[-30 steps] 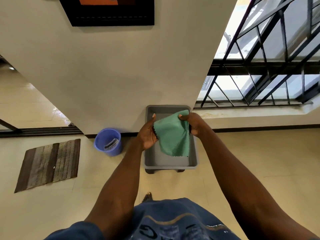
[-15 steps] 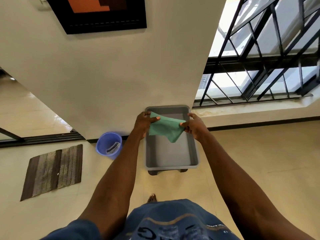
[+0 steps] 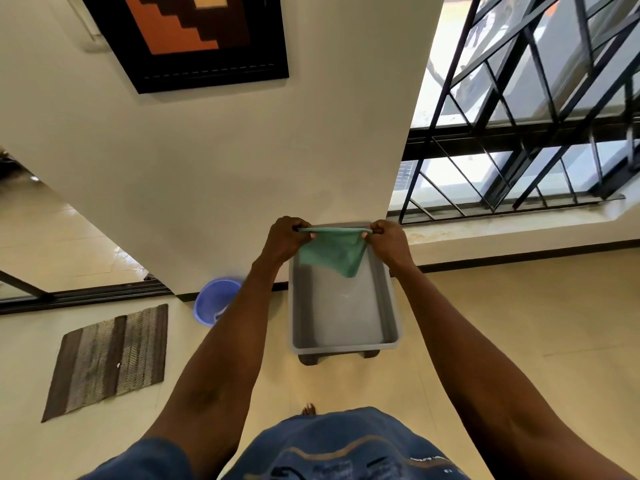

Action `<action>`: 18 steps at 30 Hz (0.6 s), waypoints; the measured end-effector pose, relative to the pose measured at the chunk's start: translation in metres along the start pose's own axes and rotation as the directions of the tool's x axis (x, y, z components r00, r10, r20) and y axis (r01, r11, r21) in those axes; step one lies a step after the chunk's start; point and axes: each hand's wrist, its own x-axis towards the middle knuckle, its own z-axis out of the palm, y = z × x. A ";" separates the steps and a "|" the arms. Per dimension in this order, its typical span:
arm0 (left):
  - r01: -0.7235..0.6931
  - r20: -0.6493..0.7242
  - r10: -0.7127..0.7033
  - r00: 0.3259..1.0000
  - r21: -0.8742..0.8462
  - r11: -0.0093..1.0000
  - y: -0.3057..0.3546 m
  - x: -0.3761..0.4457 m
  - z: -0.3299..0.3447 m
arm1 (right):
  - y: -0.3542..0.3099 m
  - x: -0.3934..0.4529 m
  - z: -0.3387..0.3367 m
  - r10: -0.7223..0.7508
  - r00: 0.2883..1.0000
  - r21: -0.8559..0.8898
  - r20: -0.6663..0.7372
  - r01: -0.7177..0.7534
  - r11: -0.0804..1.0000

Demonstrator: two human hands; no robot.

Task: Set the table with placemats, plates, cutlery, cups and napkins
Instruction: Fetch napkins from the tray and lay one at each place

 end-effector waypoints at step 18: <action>0.238 -0.084 -0.330 0.940 -0.530 0.814 0.030 -0.005 0.016 | 0.004 -0.010 0.004 0.206 0.868 0.592 0.452 -0.465 0.659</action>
